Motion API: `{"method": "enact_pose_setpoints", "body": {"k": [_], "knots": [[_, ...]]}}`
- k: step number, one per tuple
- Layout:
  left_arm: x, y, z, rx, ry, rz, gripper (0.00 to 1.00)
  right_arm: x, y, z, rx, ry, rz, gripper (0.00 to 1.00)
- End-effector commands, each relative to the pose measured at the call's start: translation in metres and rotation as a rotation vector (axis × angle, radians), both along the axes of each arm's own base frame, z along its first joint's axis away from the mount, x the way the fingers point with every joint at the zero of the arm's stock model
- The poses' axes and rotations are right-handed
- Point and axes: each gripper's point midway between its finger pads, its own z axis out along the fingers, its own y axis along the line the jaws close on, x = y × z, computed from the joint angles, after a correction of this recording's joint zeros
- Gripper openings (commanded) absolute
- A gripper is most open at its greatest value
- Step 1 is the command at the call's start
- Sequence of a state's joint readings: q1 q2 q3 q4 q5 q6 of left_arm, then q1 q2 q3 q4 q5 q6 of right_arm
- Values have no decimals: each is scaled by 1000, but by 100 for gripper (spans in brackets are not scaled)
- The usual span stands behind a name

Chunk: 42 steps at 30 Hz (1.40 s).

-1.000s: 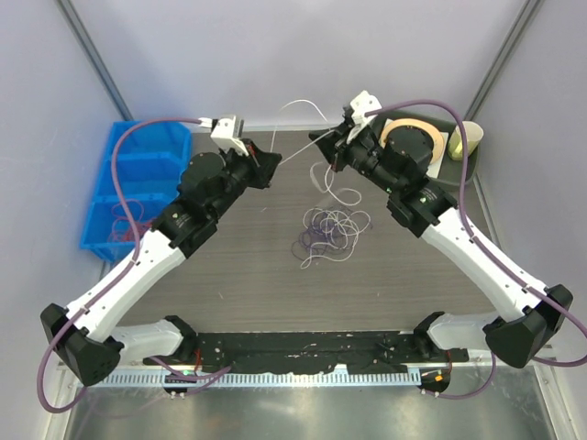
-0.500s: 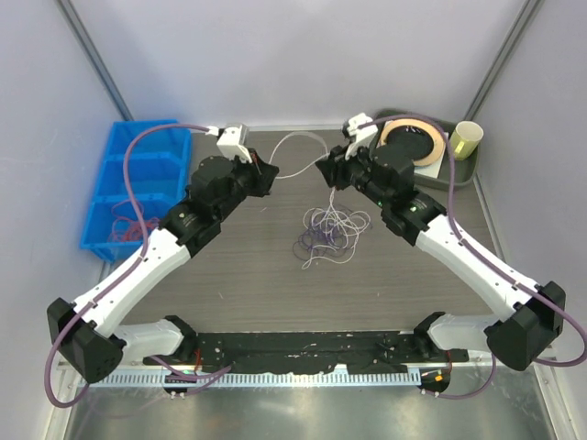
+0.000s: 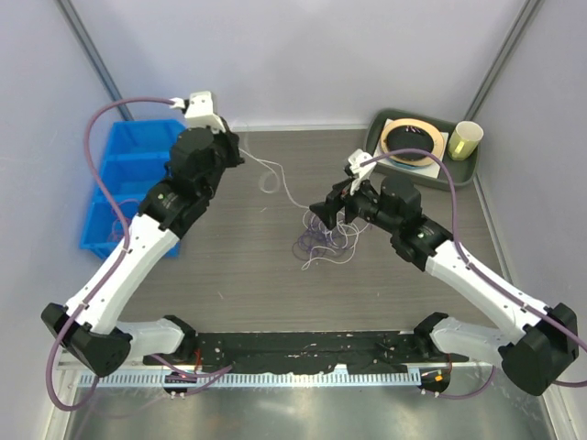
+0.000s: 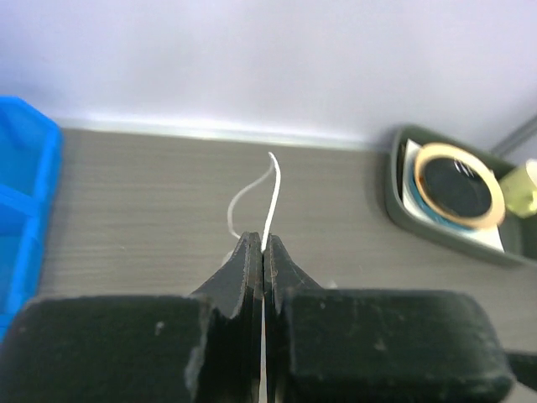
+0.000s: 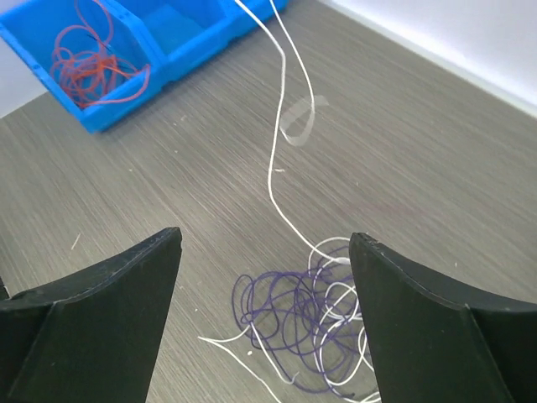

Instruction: Untangle the cables

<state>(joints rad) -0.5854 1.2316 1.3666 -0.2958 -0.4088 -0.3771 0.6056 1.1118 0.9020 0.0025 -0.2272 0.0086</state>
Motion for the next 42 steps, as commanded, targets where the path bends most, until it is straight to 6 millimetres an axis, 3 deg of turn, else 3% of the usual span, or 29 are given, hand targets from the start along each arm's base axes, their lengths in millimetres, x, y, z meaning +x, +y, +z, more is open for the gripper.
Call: {"method": "enact_pose_setpoints", "body": {"k": [1,9,13,18,20,24,25,33,42], "knots": [[9,43,47,35,-96,133,0,-9,8,36,85,-148,73,88],[15,124,97,97,-183,353,0,13,1,17,48,-97,-35,89],[24,168,105,116,-192,466,0,23,-3,5,38,-62,-97,91],[43,202,109,142,-191,529,0,31,-10,-7,19,-60,-154,91],[56,220,100,146,-163,564,0,30,-11,-8,21,-66,-155,91],[72,233,92,129,-146,560,0,32,-12,-13,7,-67,-164,91],[73,246,89,133,-139,591,0,34,-14,-13,4,-67,-173,91],[76,292,60,132,-90,714,0,39,-19,-16,-31,-86,-203,91],[80,326,21,119,-1,771,0,40,-21,-20,-47,-79,-210,91]]}}
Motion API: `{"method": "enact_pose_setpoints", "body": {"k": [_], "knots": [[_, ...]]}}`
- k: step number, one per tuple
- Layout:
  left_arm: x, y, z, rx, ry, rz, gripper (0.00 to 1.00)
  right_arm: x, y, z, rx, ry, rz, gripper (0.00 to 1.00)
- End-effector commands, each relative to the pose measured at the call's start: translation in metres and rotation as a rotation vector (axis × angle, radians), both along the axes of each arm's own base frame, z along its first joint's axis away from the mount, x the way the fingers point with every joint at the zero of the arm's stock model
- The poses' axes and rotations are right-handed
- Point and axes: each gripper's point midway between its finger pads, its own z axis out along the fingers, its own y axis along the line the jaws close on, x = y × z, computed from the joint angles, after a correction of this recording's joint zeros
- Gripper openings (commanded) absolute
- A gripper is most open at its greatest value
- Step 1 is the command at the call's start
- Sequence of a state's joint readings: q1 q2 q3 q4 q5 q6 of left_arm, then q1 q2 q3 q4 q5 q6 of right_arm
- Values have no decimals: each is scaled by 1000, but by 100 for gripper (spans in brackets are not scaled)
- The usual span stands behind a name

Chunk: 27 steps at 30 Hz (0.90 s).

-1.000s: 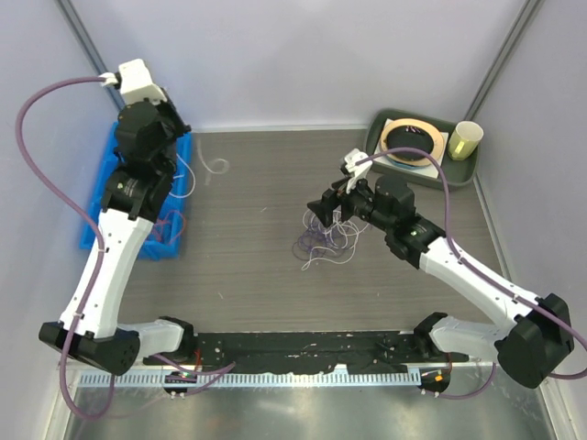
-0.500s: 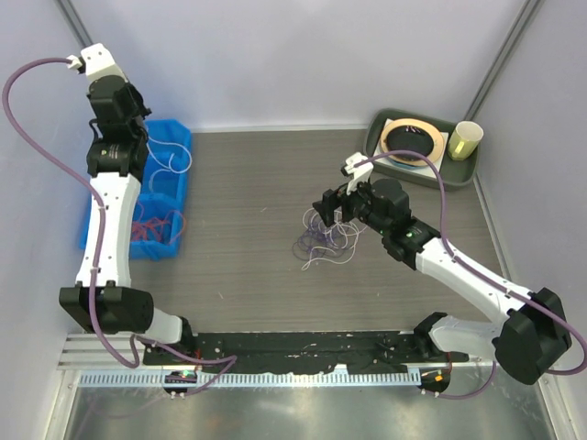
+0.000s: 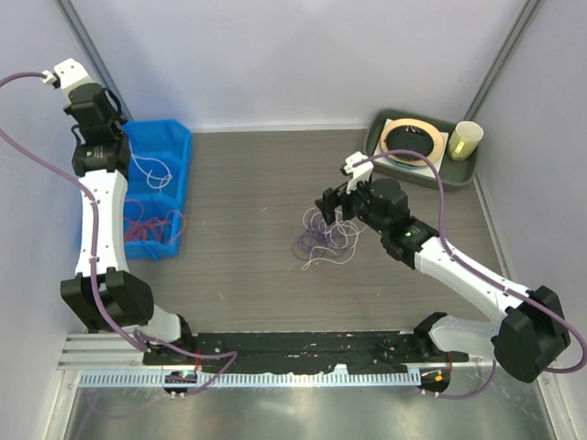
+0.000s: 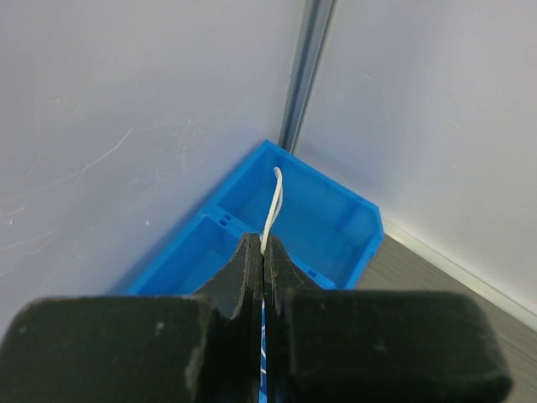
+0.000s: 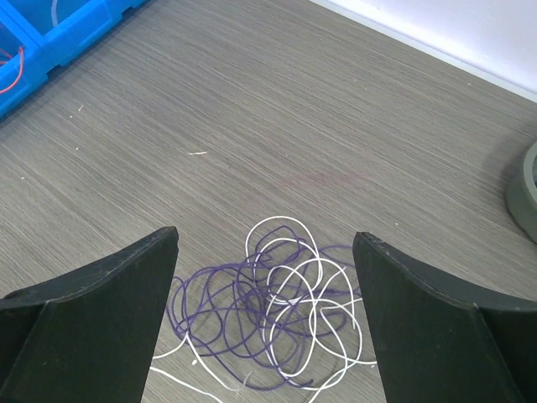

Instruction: Untangle the cables

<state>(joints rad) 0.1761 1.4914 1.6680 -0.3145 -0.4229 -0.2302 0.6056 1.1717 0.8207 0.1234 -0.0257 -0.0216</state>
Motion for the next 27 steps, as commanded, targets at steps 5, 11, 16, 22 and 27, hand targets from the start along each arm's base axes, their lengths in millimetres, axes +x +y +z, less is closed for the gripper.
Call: {"method": "enact_pose_setpoints", "body": {"k": [5,11,16,22,27], "knots": [[6,27,-28,-24,14,64,0,7,1,15,15,-52,-16,91],[17,34,-62,-54,78,75,0,11,-5,10,-2,-51,-56,91],[10,38,-114,-175,124,137,0,24,-17,-1,-25,-57,-146,91],[-10,38,-189,-294,240,236,0,50,-57,-5,10,-30,-327,92],[-27,38,-212,-317,354,297,2,70,-99,-7,150,26,-431,92]]}}
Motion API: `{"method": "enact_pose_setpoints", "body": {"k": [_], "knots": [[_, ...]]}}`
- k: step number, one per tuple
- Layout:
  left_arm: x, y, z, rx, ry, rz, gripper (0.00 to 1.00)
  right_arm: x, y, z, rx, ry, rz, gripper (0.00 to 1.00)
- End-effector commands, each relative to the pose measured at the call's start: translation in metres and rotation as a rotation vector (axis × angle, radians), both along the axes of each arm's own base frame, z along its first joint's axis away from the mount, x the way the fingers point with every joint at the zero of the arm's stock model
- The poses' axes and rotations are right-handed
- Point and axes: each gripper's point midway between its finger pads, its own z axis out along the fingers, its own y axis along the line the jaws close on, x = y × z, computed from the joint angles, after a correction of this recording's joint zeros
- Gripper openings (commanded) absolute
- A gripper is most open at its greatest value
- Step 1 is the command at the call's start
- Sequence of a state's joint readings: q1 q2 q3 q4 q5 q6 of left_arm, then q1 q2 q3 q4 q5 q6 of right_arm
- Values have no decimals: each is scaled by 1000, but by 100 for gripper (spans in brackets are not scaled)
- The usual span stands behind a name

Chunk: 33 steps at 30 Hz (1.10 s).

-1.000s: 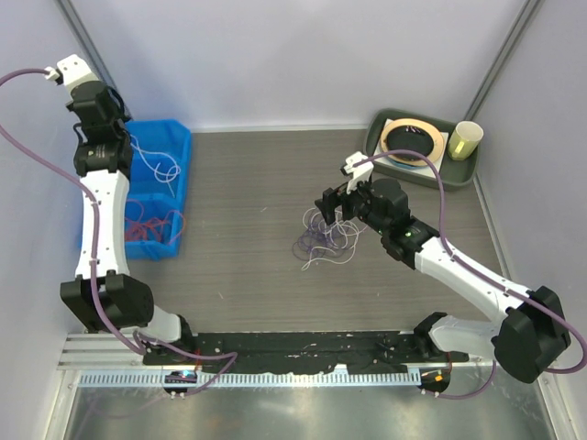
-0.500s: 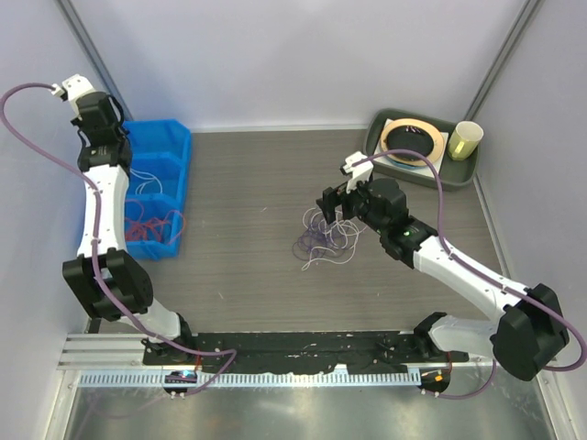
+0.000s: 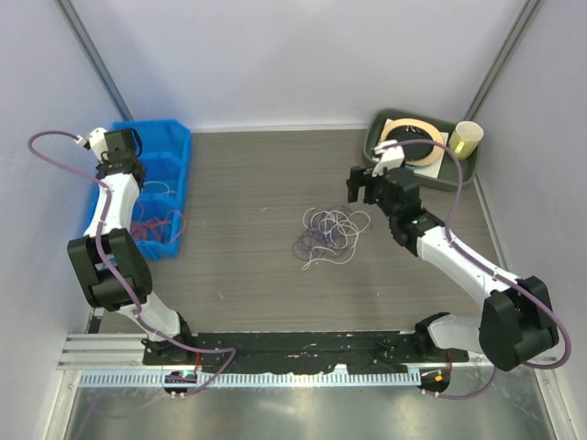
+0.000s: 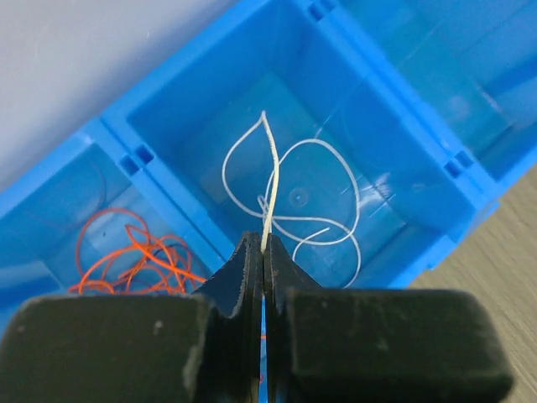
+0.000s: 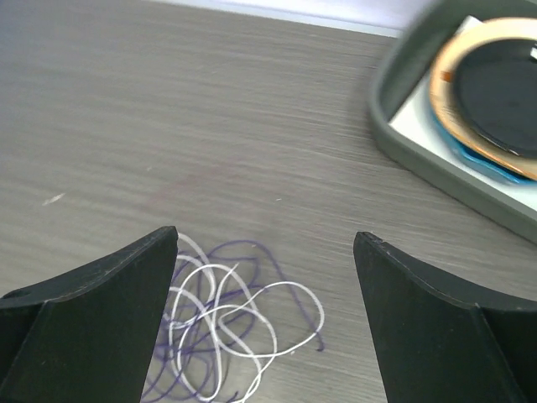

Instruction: Untangle the cables

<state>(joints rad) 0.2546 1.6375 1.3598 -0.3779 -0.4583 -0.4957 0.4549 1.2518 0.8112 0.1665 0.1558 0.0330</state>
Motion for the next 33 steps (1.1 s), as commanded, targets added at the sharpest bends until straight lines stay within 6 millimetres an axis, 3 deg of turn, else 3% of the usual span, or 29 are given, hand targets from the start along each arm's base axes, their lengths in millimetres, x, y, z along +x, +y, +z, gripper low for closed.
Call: {"method": "enact_pose_setpoints", "body": {"k": [1,4,8,11,15,22,28,33], "knots": [[-15,8,-2,-12,32,101,7,23,-41,18,181,-50,-126,92],[-21,6,-6,-20,70,93,21,25,-45,10,178,-55,-98,92],[-22,2,5,-27,53,69,79,26,-45,-5,115,-44,-70,92],[-15,-5,18,-52,9,21,100,30,-46,-14,102,-19,-78,92],[-18,-11,46,-41,-40,-14,100,36,-42,-18,110,-8,-67,92],[-31,-22,75,-34,-130,-62,100,55,-35,-13,160,-24,-77,92],[-47,-34,88,-53,-189,-90,100,57,-27,-3,190,-29,-43,92],[-64,-40,81,-66,-177,-83,100,55,-37,1,192,-29,-99,93]]}}
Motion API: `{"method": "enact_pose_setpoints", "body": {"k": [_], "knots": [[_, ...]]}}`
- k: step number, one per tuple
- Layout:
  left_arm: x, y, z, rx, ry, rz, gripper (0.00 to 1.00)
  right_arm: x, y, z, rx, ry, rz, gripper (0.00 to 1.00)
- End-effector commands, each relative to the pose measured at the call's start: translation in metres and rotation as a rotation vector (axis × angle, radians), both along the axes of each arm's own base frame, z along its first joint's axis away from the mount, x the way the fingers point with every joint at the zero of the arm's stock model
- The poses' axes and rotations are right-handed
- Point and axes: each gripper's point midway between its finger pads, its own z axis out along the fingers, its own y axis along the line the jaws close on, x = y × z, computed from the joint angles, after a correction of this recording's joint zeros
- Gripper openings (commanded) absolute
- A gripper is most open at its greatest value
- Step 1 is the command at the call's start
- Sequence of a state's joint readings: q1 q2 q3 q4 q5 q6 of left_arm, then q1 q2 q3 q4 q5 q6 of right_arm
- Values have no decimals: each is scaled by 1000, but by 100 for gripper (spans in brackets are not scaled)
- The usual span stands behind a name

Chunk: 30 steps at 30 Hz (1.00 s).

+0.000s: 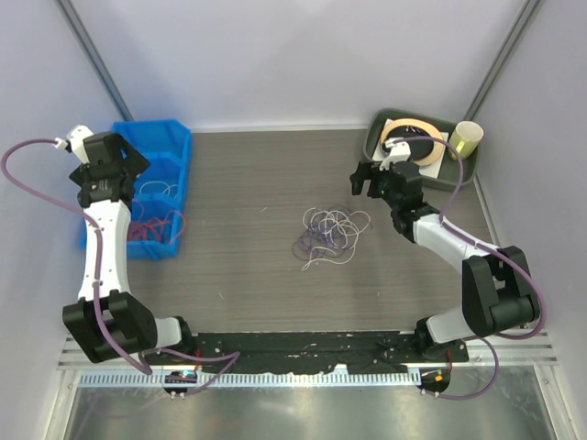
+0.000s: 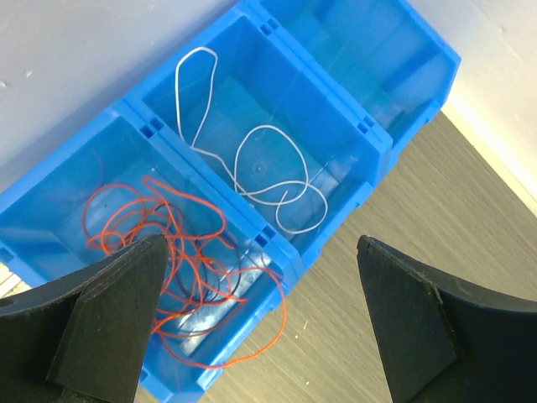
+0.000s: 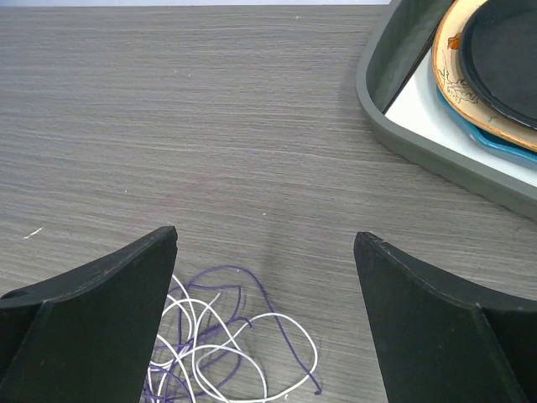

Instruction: Untangle the cables

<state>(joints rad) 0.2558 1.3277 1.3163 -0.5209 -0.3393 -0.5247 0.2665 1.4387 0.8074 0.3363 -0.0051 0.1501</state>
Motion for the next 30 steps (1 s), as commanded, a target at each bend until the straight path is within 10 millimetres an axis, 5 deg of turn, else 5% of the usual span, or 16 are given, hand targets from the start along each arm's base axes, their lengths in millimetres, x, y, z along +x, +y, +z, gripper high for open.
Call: {"method": "enact_pose_setpoints", "body": {"k": [1,13,19,30], "knots": [[-12,-4,0,-22,-20,6,100,8,-4,42,52,-97,-50,93],[-31,-25,-6,-96,-117,-24,100,-2,11,48,290,45,-85,93],[-46,-32,-11,-97,-94,-45,100,-21,-33,48,273,48,-318,93],[-65,-36,-25,-128,-92,-15,100,-52,-39,54,257,53,-294,93]]}}
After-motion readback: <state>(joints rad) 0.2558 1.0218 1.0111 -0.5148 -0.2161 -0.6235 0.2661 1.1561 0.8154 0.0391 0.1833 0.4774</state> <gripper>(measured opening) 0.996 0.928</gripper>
